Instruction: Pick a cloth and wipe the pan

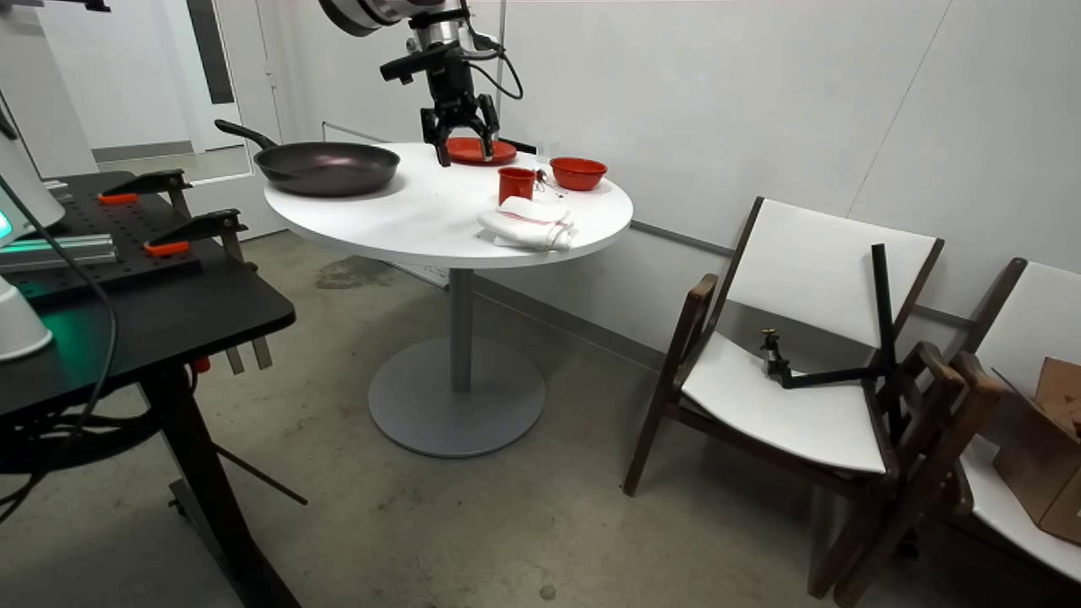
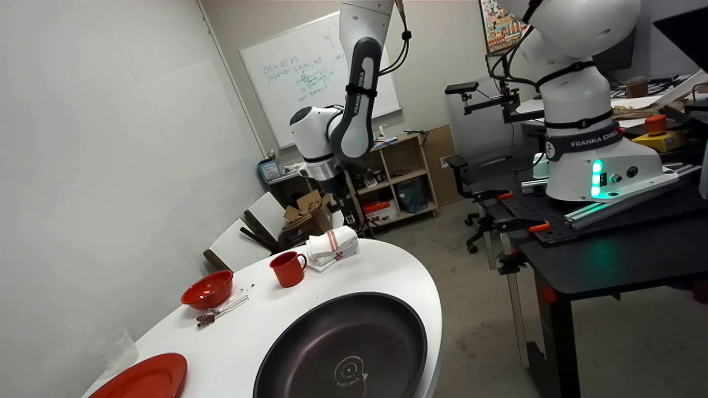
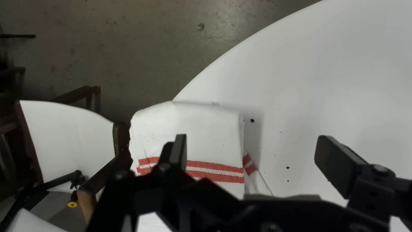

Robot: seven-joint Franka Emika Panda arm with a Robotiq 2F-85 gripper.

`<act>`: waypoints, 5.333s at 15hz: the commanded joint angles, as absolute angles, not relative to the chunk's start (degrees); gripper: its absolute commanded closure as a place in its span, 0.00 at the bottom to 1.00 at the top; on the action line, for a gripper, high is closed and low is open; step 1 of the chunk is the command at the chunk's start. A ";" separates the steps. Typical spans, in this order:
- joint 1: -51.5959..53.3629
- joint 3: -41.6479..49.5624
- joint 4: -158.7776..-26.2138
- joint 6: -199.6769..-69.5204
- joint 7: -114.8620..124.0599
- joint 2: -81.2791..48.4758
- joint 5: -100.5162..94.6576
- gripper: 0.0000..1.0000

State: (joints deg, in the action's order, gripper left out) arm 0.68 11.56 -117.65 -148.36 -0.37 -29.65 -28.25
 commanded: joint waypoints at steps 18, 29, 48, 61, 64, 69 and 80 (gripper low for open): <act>-0.88 11.59 -102.60 -157.55 -2.87 -46.90 -31.67 0.00; -1.62 12.52 -102.07 -158.13 -5.80 -50.28 -28.03 0.00; -2.36 13.11 -102.46 -159.65 -6.22 -49.68 -26.99 0.82; -3.67 10.03 -116.79 -166.08 -10.72 -33.58 -26.59 0.97; -4.35 9.05 -123.15 -166.01 -11.45 -25.02 -25.71 0.97; -5.19 6.53 -131.99 -164.72 -11.82 -10.77 -21.25 0.97; 1.74 -2.51 -127.28 -138.76 -11.79 -1.66 -9.53 0.98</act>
